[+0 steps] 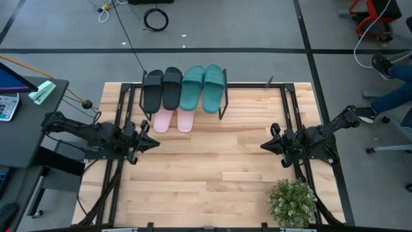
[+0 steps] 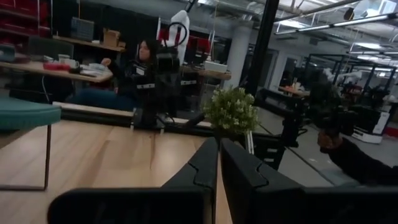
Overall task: Pick and place slides into the shelf
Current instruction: Return to Home Position
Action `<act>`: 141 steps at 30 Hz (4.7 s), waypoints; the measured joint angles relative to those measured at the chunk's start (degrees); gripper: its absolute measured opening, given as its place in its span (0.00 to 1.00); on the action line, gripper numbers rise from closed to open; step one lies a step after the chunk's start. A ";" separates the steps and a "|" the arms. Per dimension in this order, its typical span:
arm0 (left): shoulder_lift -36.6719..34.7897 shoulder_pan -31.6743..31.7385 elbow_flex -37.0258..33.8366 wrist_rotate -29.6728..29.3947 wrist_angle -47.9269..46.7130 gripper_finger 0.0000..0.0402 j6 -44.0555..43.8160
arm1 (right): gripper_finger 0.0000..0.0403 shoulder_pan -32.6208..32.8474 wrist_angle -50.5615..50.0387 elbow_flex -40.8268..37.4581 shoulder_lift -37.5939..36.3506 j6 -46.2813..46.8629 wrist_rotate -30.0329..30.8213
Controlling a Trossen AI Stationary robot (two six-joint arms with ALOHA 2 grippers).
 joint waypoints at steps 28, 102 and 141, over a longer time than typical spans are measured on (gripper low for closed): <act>0.00 -0.11 0.01 -0.37 -5.93 0.08 -3.16 | 0.03 0.02 -1.84 0.84 0.31 -1.78 0.35; -13.97 -0.11 -4.78 -2.48 -11.21 0.06 -9.31 | 0.03 0.02 -2.57 0.95 0.39 -1.81 0.33; -15.80 -0.04 -4.78 -2.48 -11.23 0.06 -9.28 | 0.03 0.02 -2.55 0.95 0.42 -1.80 0.33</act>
